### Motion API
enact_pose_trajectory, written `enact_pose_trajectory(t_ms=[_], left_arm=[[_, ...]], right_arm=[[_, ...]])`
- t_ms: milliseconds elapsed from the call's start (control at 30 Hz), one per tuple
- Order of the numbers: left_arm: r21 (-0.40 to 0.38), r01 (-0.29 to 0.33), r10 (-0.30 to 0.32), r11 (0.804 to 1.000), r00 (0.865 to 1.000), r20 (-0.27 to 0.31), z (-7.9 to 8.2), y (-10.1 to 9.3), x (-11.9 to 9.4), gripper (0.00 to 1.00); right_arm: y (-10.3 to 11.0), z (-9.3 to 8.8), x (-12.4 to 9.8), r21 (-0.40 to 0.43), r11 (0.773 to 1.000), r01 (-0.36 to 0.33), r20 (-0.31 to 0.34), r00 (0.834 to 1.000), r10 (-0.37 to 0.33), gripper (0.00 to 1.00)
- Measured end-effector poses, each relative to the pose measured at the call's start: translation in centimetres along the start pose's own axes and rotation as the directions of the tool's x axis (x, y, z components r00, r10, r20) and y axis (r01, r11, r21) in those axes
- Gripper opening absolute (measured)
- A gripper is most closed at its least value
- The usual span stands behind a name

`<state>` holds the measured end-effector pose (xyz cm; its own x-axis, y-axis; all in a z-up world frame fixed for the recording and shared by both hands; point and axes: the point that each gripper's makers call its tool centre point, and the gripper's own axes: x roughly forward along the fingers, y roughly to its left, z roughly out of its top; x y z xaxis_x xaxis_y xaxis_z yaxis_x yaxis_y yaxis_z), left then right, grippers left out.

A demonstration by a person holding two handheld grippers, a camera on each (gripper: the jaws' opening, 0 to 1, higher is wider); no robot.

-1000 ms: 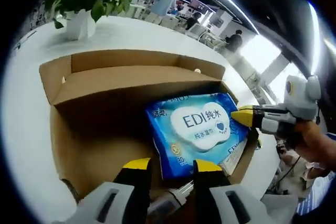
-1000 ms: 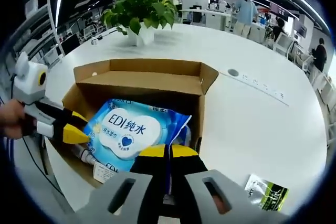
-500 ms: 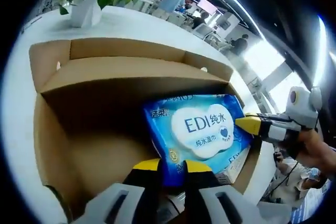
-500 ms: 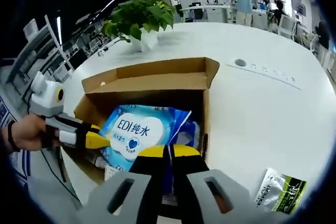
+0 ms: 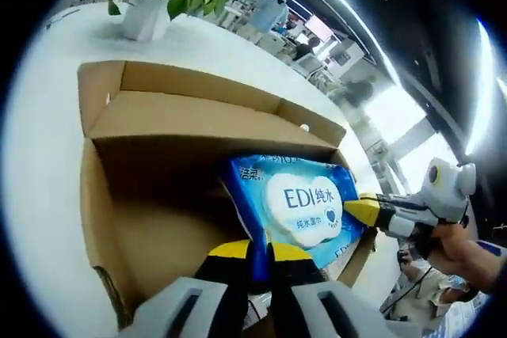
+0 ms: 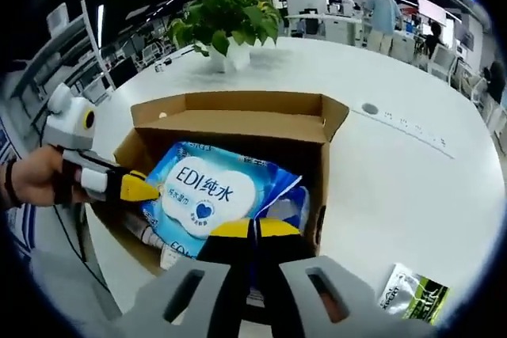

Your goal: Operate the shoe box by opening the lid, removing the specified soft item, and placing it in the target area until the item is outside and the box remains undamaged.

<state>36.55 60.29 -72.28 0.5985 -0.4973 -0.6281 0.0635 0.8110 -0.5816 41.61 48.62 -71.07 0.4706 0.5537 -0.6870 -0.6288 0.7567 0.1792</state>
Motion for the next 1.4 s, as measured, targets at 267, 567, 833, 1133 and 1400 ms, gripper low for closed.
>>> enact_pose_trajectory(t_ms=[267, 567, 833, 1133, 1400], left_arm=[[-0.005, 0.014, -0.013, 1.0, 1.0, 0.024, 0.4, -0.3, -1.1, 0.06], [0.003, 0.049, -0.049, 0.999, 0.997, 0.053, 1.6, -2.2, -1.8, 0.06], [0.061, 0.087, -0.089, 0.994, 0.995, 0.046, 2.5, -5.5, -0.9, 0.06], [0.134, 0.144, -0.145, 0.98, 0.989, -0.002, 2.1, -10.0, 1.0, 0.06], [0.194, 0.193, -0.184, 0.962, 0.981, -0.067, 0.7, -14.2, 3.3, 0.06]], right_arm=[[0.5, 0.9, -0.4, 0.0, 1.0, -0.008, 0.021, 1.0, 0.008, 0.0], [-0.2, 2.1, -2.3, 0.043, 0.999, 0.013, 0.066, 0.998, -0.016, 0.0], [-1.6, 2.2, -5.6, 0.064, 0.996, 0.054, 0.102, 0.993, -0.061, 0.0], [-4.8, 0.6, -9.4, 0.129, 0.985, 0.115, 0.132, 0.982, -0.132, 0.0], [-8.1, -2.3, -12.6, 0.209, 0.962, 0.175, 0.14, 0.968, -0.206, 0.0]])
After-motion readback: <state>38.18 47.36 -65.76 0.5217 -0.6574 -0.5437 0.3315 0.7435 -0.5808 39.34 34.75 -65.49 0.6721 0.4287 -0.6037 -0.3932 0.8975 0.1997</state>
